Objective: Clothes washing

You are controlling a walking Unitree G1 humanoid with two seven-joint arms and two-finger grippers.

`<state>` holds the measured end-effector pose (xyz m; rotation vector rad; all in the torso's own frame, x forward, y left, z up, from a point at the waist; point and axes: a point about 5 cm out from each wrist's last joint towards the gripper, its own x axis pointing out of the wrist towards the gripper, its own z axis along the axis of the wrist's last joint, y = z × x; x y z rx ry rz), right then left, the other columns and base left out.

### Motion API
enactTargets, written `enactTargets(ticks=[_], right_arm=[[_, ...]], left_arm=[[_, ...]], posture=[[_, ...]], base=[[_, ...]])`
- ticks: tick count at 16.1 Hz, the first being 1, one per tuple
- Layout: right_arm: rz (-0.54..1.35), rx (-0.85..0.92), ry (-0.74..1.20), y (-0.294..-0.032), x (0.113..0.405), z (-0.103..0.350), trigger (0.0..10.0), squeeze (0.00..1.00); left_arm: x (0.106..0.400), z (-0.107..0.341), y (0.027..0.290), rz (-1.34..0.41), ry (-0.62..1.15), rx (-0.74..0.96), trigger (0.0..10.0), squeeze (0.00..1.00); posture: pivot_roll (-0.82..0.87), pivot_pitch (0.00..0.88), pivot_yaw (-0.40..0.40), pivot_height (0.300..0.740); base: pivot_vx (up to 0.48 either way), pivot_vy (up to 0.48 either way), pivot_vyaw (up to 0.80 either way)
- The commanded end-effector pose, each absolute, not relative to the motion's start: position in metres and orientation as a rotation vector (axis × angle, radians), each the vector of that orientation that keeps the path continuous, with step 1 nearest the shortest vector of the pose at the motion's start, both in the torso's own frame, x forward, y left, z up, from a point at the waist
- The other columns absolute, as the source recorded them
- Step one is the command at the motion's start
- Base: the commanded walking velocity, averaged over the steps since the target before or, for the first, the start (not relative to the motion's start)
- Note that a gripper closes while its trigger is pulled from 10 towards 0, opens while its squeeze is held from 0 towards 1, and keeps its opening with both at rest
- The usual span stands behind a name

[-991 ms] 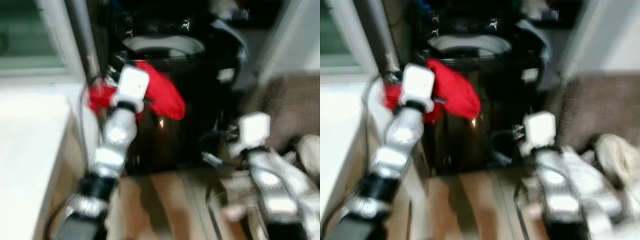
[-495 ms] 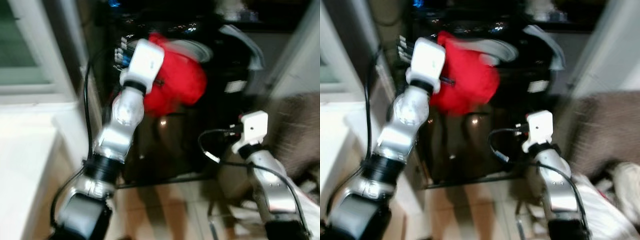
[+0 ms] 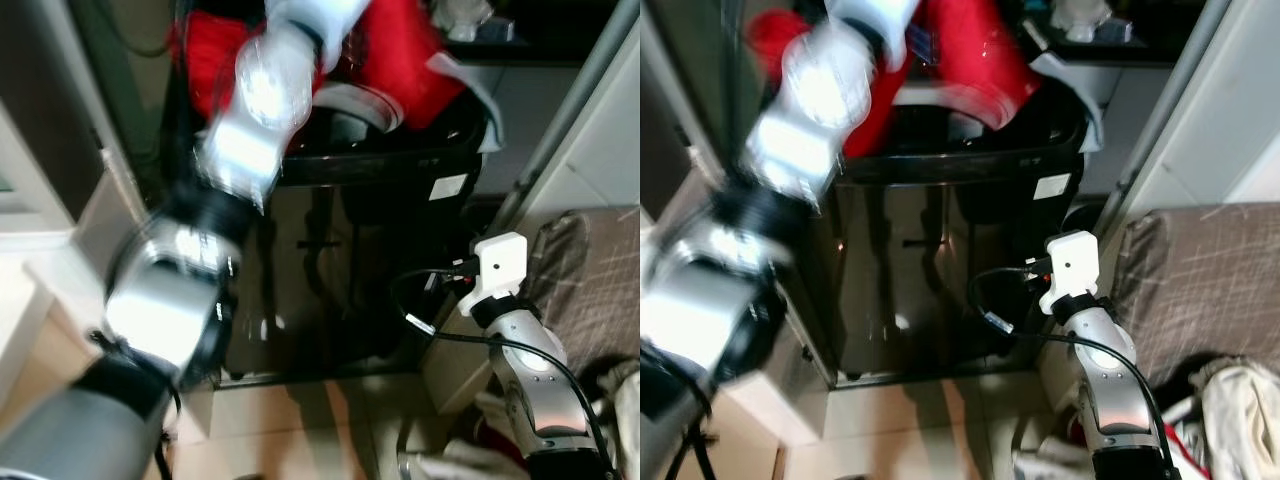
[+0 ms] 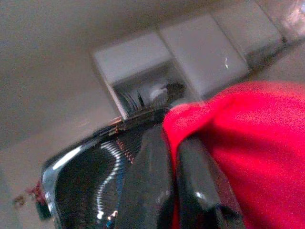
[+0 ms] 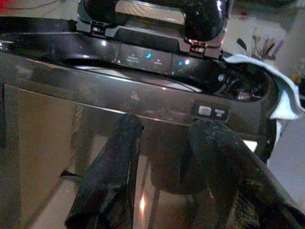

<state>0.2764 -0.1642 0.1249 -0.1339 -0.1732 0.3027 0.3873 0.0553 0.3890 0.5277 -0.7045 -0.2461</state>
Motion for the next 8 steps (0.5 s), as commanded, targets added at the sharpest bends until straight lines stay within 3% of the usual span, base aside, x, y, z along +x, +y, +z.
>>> enactTargets(ticks=[1,4,8], right_arm=[[0.310,-0.122,-0.160,-0.159,0.271,0.119,10.0,0.00],[0.276,-0.113,-0.140,-0.162,0.264,0.112,10.0,0.00],[0.277,-0.116,-0.135,-0.162,0.262,0.111,10.0,0.00]], left_arm=[[0.403,0.393,0.090,-0.164,-0.600,0.491,0.0,0.00],[0.416,0.397,0.140,0.057,-0.456,0.496,0.0,0.00],[0.416,0.400,0.151,0.091,-0.459,0.487,0.0,0.00]], posture=[[-0.10,0.009,0.031,0.740],[-0.12,0.000,0.056,0.740],[-0.14,0.000,0.058,0.740]], base=[[0.446,0.000,0.00],[0.091,0.000,0.00],[0.000,0.000,0.00]])
